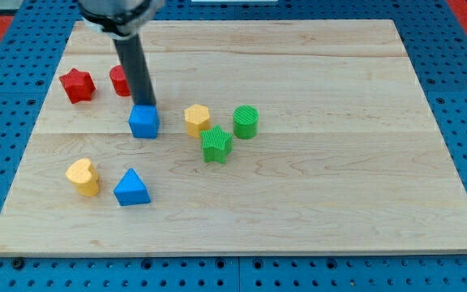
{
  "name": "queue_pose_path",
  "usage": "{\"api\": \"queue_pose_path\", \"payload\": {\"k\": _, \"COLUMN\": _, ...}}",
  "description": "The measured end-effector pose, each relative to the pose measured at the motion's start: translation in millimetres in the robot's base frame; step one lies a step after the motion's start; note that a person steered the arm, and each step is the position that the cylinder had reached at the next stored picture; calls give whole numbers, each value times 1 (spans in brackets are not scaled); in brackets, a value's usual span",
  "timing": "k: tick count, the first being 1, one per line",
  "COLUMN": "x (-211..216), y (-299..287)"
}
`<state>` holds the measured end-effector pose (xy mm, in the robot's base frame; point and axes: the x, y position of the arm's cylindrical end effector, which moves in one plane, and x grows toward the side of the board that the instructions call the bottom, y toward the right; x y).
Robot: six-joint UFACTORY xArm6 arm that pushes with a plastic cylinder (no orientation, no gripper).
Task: Move the blue cube towards the bottom right of the board
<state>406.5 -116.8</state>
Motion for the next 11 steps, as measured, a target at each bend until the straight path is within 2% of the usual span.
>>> {"api": "queue_pose_path", "payload": {"k": 1, "x": 51, "y": 22}}
{"api": "queue_pose_path", "payload": {"k": 3, "x": 41, "y": 1}}
{"api": "queue_pose_path", "payload": {"k": 4, "x": 0, "y": -54}}
{"api": "queue_pose_path", "payload": {"k": 5, "x": 33, "y": -61}}
{"api": "queue_pose_path", "payload": {"k": 6, "x": 78, "y": -41}}
{"api": "queue_pose_path", "payload": {"k": 7, "x": 110, "y": 13}}
{"api": "queue_pose_path", "payload": {"k": 9, "x": 66, "y": 29}}
{"api": "queue_pose_path", "payload": {"k": 10, "x": 99, "y": 106}}
{"api": "queue_pose_path", "payload": {"k": 11, "x": 124, "y": 132}}
